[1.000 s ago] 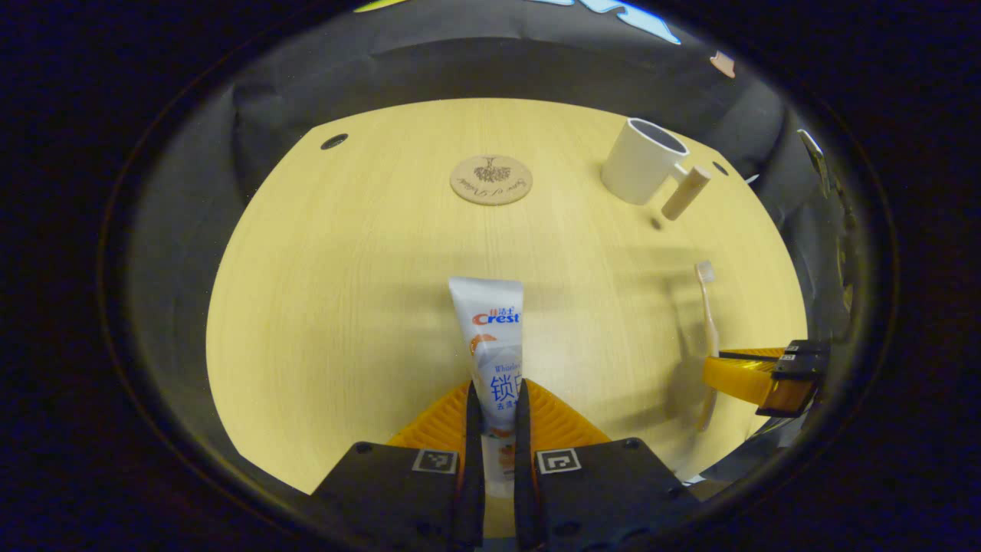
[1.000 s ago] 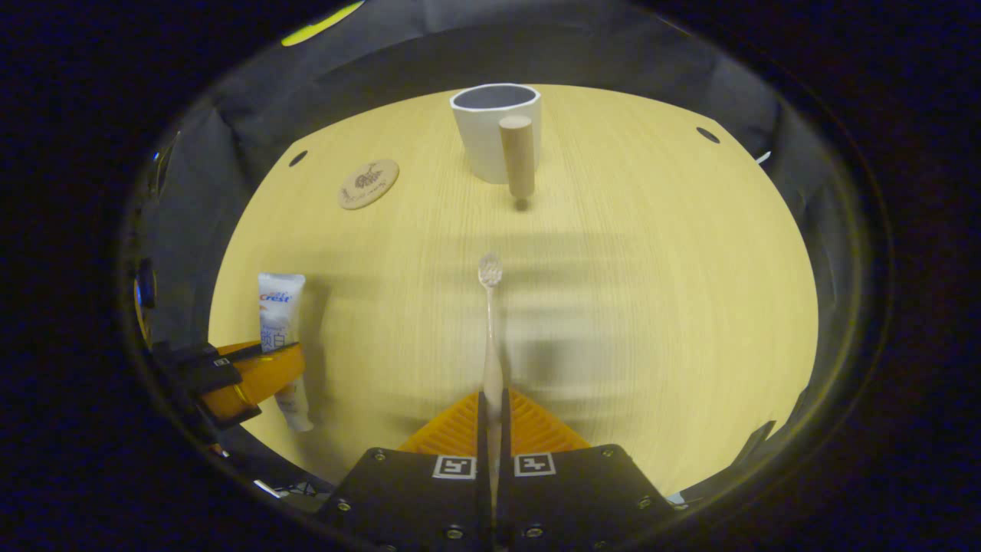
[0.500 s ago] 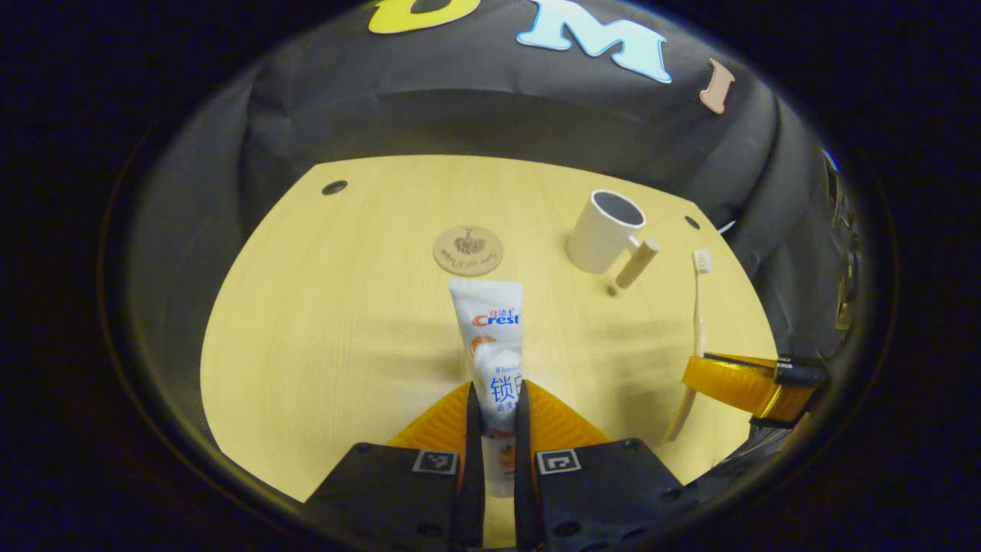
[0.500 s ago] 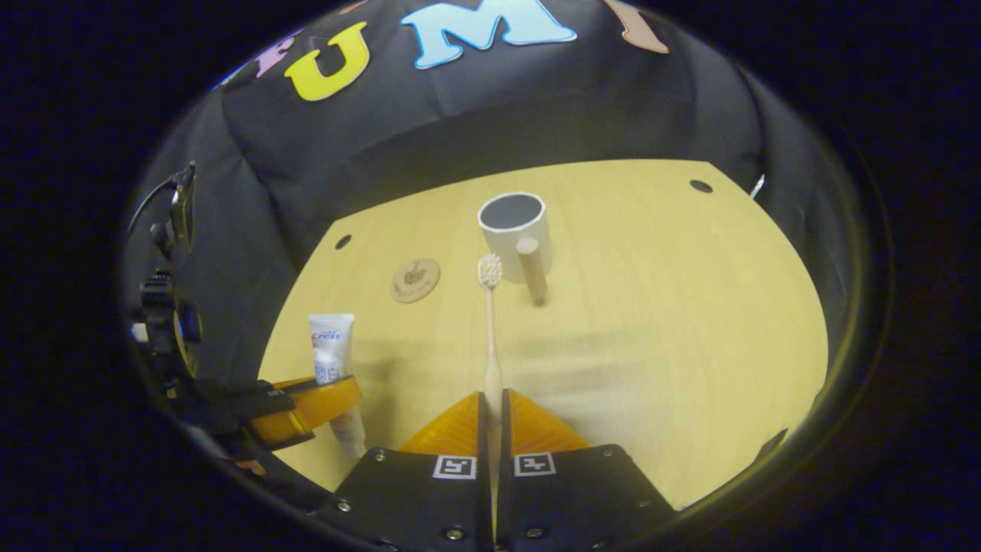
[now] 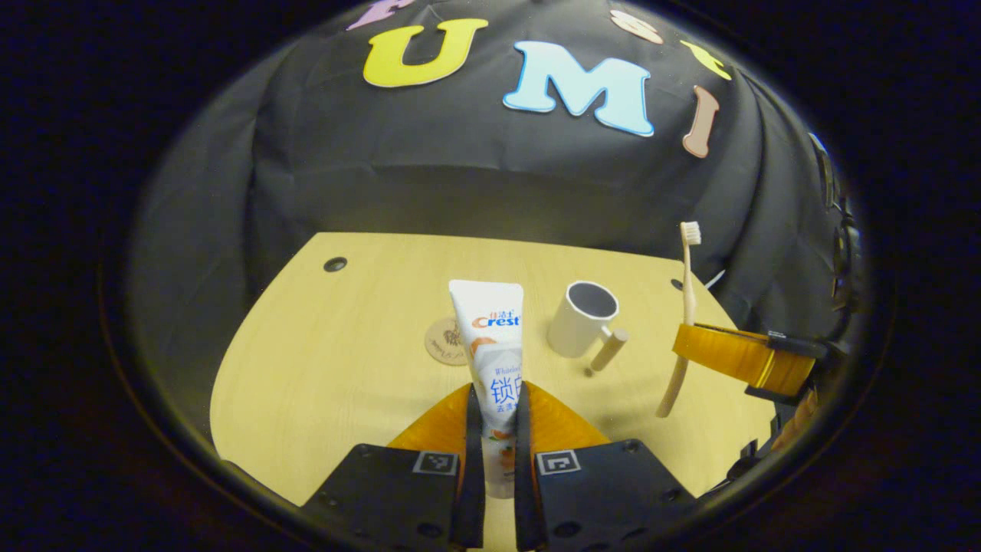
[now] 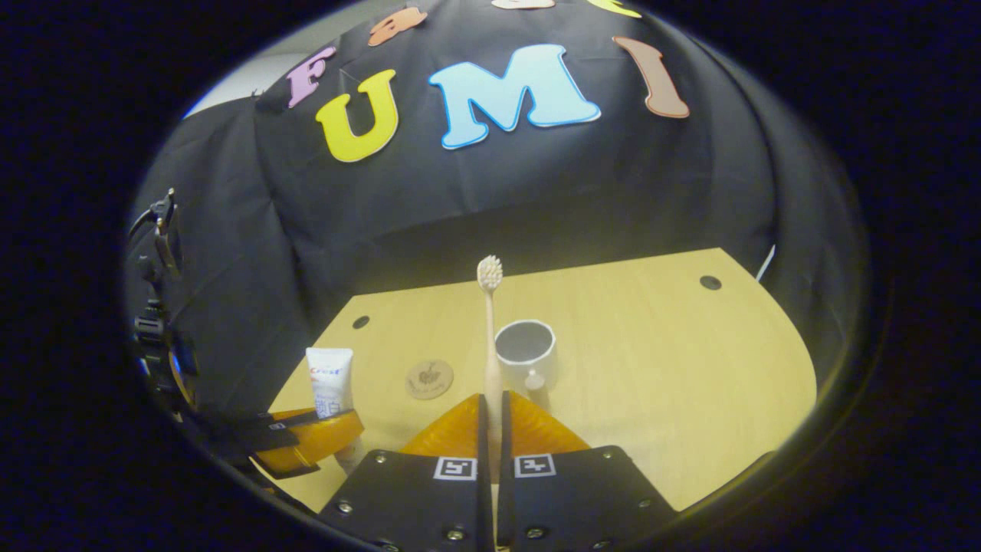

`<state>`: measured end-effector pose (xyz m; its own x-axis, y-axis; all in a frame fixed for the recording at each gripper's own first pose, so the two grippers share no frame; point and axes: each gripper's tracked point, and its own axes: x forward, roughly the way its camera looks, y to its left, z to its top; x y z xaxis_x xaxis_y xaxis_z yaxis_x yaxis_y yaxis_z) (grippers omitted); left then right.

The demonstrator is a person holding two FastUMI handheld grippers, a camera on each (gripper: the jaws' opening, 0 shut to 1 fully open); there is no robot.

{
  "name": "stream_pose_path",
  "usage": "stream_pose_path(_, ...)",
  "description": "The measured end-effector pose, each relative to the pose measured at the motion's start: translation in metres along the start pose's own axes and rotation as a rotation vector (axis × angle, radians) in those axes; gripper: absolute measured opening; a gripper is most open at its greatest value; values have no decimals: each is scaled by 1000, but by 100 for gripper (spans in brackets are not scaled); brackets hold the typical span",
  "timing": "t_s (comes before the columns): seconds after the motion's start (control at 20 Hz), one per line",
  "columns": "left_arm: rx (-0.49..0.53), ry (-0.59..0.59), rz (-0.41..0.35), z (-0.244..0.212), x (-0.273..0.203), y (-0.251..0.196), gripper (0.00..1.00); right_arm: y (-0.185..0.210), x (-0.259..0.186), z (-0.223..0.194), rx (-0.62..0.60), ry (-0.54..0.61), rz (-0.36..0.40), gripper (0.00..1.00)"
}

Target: Put the toothbrush and toothpaste on the desktop into the cup, then pick up the cup and place it on the coaster on the desktop.

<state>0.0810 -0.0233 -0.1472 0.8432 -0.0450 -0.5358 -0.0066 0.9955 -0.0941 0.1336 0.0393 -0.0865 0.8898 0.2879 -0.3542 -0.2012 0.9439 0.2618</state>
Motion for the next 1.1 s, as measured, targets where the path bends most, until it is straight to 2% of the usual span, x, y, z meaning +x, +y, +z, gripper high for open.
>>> stream_pose_path(0.1, -15, -41, 3, 15, -1, 0, 23, -1, 15, 22, -8, -56, 1, 3)
stream_pose_path(0.15, -21, -58, 5, 20, -4, 1, 29, -3, 23, 31, -12, -80, -1, 3)
stream_pose_path(0.2, -24, -73, 10, 26, -5, 2, 17, -4, 30, 41, -18, -101, 1, 3)
stream_pose_path(0.25, -25, -88, 15, 30, -4, 3, 23, -5, 38, 51, -27, -127, 1, 3)
stream_pose_path(0.55, -55, -109, 53, 38, -15, 11, 23, -7, 90, 82, -77, -192, 12, 3)
stream_pose_path(0.7, -63, -109, 67, 37, -16, 14, 23, -7, 111, 83, -98, -202, 19, 4)
stream_pose_path(0.75, -67, -106, 70, 36, -15, 13, 23, -9, 119, 79, -107, -194, 13, 7)
stream_pose_path(0.8, -74, -106, 72, 36, -15, 14, 23, -13, 125, 73, -115, -186, 10, 4)
stream_pose_path(1.1, -117, -90, 79, 29, -12, 18, 23, -25, 154, 41, -164, -93, -1, 6)
